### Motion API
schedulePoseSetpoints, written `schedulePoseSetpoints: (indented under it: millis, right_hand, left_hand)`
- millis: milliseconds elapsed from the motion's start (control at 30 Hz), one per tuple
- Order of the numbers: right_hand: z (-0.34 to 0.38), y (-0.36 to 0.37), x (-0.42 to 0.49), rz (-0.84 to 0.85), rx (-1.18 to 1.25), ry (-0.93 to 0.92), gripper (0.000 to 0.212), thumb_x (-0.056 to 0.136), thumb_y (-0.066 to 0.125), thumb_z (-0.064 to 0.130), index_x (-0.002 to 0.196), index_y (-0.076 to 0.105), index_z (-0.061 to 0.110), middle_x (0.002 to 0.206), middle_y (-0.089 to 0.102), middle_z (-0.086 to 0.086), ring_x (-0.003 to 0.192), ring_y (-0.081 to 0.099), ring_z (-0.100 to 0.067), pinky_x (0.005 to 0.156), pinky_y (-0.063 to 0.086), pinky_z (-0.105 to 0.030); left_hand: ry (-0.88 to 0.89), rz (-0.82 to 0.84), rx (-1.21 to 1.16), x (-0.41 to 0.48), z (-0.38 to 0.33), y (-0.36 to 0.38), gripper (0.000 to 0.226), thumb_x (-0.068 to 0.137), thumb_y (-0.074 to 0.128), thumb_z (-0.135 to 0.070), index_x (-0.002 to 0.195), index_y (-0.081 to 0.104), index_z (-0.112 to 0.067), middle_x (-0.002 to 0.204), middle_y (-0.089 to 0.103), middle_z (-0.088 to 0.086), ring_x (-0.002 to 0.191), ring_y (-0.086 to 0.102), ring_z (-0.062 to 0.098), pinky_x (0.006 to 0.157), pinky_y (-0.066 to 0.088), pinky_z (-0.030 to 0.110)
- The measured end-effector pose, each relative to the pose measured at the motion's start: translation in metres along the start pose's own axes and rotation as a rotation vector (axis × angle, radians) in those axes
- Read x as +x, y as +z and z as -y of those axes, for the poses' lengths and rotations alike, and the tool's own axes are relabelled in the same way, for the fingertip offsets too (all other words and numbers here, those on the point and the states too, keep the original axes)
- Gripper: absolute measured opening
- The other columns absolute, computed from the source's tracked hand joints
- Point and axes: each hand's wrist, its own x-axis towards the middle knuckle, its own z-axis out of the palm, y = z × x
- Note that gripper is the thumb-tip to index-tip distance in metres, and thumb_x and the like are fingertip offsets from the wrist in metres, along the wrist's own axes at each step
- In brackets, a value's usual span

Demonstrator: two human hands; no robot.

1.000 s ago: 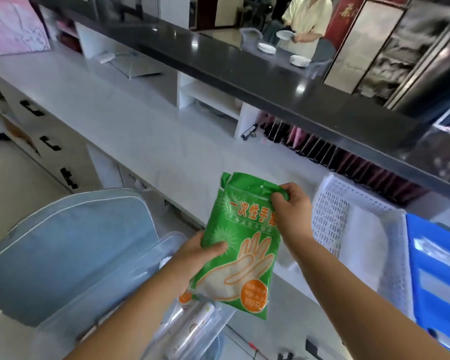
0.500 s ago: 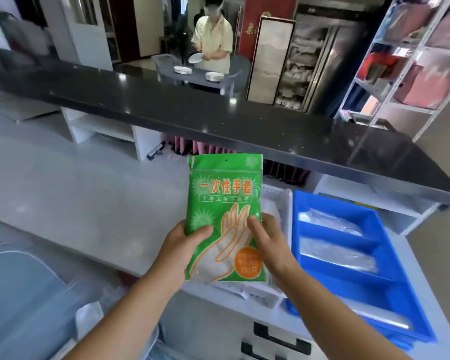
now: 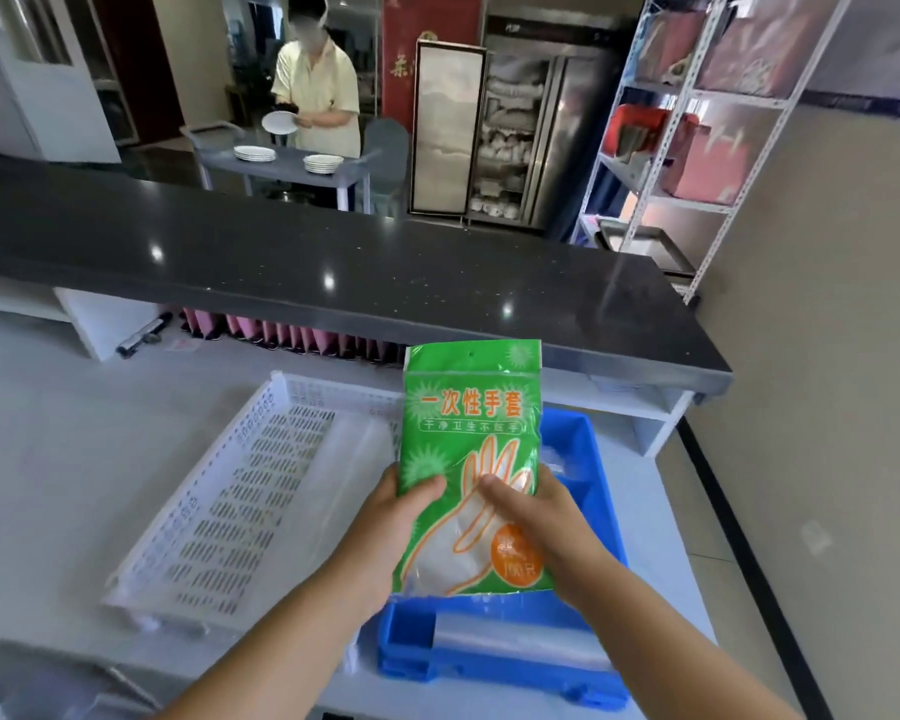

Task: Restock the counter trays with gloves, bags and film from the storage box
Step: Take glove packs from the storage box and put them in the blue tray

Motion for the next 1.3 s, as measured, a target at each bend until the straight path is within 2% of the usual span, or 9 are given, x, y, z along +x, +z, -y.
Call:
schedulePoseSetpoints:
  millis: [233,300,400,633,800,967,1100,1200,1300]
  right_hand:
    - [0.001,-0.061,0.017,-0.290,-0.154,-0.048,0.028,0.073,0.078,0.014,0.094,0.060,0.010,0.082,0.074,-0.010,0.070,0.072,-0.025,0.065,0.060,-0.037]
    - [0.000,-0.079,0.021,-0.387,-0.247,-0.055,0.029,0.071,0.080,0.015,0.090,0.058,0.012,0.077,0.073,-0.006,0.066,0.071,-0.020,0.060,0.059,-0.033]
    - [-0.001,-0.102,0.024,-0.469,-0.326,-0.022,0.028,0.069,0.081,0.016,0.085,0.058,0.016,0.076,0.073,-0.003,0.064,0.071,-0.017,0.058,0.057,-0.031]
    - [-0.005,-0.123,0.028,-0.614,-0.336,0.012,0.025,0.068,0.082,0.015,0.084,0.062,0.017,0.068,0.074,0.003,0.059,0.070,-0.009,0.050,0.051,-0.023]
    - [-0.001,-0.125,0.030,-0.623,-0.322,0.052,0.026,0.070,0.081,0.014,0.086,0.060,0.018,0.072,0.074,0.000,0.060,0.071,-0.013,0.053,0.053,-0.027]
    - [0.006,-0.122,0.034,-0.558,-0.328,0.062,0.028,0.071,0.080,0.016,0.090,0.059,0.015,0.075,0.075,-0.004,0.064,0.072,-0.019,0.058,0.058,-0.033]
    - [0.012,-0.123,0.039,-0.501,-0.361,0.049,0.028,0.071,0.080,0.018,0.087,0.058,0.019,0.077,0.075,-0.004,0.065,0.072,-0.019,0.063,0.059,-0.038]
    - [0.022,-0.127,0.048,-0.463,-0.488,-0.016,0.028,0.069,0.081,0.021,0.085,0.058,0.020,0.072,0.074,0.001,0.059,0.070,-0.008,0.052,0.056,-0.025]
    - [0.043,-0.131,0.059,-0.427,-0.717,-0.140,0.028,0.069,0.081,0.027,0.079,0.055,0.026,0.067,0.069,0.009,0.056,0.065,0.003,0.041,0.045,-0.011]
  left_hand:
    - [-0.004,0.108,0.508,0.065,0.002,0.028,0.055,0.066,0.061,-0.051,0.108,0.057,-0.015,0.103,0.066,0.002,0.090,0.062,0.016,0.081,0.047,0.033]
    - [0.099,0.060,0.738,0.099,0.004,0.027,0.041,0.081,0.060,-0.036,0.115,0.056,-0.014,0.106,0.062,0.003,0.092,0.058,0.017,0.078,0.043,0.028]
    - [0.262,0.193,1.125,0.154,0.014,0.025,0.032,0.090,0.049,-0.014,0.122,0.056,-0.014,0.127,0.057,0.004,0.113,0.054,0.020,0.095,0.041,0.031]
    - [0.237,0.512,1.788,0.232,0.031,0.037,0.051,0.088,0.047,-0.024,0.138,0.038,-0.025,0.139,0.043,0.002,0.128,0.035,0.025,0.103,0.030,0.037]
    - [0.068,0.513,1.761,0.244,0.040,0.045,0.060,0.078,0.064,-0.038,0.130,0.041,-0.019,0.128,0.043,0.007,0.117,0.042,0.029,0.084,0.041,0.039]
    - [0.023,0.480,1.671,0.242,0.045,0.044,0.023,0.078,0.063,-0.032,0.086,0.049,-0.016,0.082,0.050,0.002,0.072,0.047,0.021,0.055,0.034,0.028]
    - [0.022,0.526,1.681,0.237,0.038,0.043,0.032,0.082,0.058,-0.026,0.059,0.037,-0.019,0.063,0.039,-0.001,0.060,0.040,0.018,0.047,0.026,0.027]
    - [0.180,0.408,1.624,0.226,0.028,0.040,0.028,0.082,0.054,-0.016,0.060,0.036,-0.018,0.068,0.044,0.000,0.070,0.048,0.026,0.050,0.028,0.028]
    - [0.575,0.250,1.655,0.201,0.014,0.034,0.020,0.076,0.059,-0.005,0.067,0.044,-0.012,0.072,0.050,0.007,0.060,0.051,0.031,0.045,0.020,0.028]
